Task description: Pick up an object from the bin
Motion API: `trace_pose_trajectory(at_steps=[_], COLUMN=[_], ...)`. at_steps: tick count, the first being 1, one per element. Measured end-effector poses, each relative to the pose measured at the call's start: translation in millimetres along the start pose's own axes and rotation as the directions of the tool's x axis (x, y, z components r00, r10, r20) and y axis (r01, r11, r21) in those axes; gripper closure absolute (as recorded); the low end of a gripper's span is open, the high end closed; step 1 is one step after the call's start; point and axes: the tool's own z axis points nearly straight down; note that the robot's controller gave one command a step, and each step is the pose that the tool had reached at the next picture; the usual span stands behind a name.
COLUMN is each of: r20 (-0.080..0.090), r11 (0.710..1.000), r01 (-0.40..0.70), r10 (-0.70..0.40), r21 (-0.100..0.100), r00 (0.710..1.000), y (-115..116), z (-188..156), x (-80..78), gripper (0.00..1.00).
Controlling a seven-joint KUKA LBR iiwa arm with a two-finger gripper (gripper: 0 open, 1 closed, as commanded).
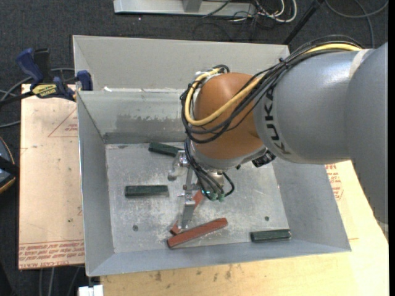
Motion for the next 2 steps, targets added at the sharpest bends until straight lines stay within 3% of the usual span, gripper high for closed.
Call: trace_pose_trajectory(at_steps=[1, 2], r20=[0.007, 0.012], r11=[1.000, 0.944], r01=[-0.003, 0.329], r10=[0.003, -0.329], r21=[-0.001, 0.000], r00=[1.000, 0.944], y=[-1, -28], z=[-4, 87], x=[-1.9, 23.8], gripper=[0.00, 1.00])
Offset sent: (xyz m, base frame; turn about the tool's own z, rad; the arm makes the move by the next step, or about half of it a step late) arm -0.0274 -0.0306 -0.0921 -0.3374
